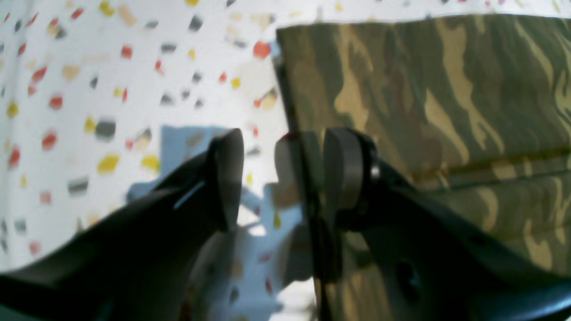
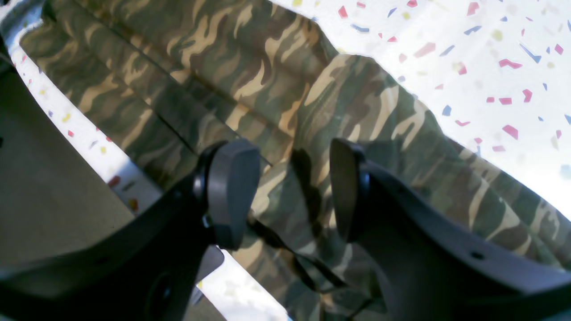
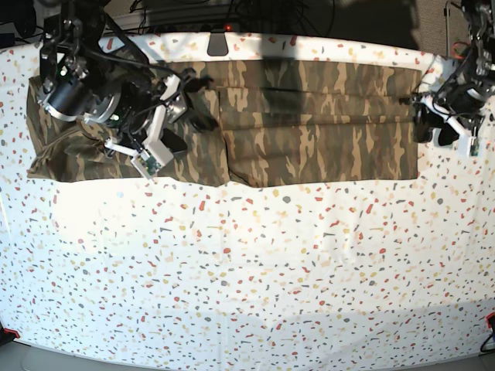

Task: Fold the T-shirt properly
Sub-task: 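Fold the held sleeve side inward over the shirt body with the right gripper, then move the left gripper to the opposite side edge and grasp it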

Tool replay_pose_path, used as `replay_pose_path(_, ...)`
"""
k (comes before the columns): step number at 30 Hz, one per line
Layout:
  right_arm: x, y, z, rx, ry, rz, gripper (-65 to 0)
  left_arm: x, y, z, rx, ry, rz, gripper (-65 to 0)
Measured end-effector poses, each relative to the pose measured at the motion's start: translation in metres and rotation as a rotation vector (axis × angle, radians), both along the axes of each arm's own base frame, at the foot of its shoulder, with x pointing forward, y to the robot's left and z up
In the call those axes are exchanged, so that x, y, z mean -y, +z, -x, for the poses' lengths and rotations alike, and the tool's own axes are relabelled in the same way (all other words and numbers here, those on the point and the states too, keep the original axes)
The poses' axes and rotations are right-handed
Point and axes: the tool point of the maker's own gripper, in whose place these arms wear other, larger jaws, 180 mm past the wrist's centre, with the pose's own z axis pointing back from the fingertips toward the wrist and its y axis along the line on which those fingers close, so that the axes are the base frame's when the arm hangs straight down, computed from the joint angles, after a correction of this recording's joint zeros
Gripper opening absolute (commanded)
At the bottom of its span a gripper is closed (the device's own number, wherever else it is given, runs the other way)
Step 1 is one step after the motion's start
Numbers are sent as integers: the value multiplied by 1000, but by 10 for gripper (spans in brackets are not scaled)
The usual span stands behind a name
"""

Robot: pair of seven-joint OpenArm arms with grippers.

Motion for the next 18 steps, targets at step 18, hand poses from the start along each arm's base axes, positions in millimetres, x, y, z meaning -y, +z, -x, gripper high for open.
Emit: replay_pose_path(18,10,7,-8,35,-38,-11,-348,10,-21,36,-9,84,502,-364)
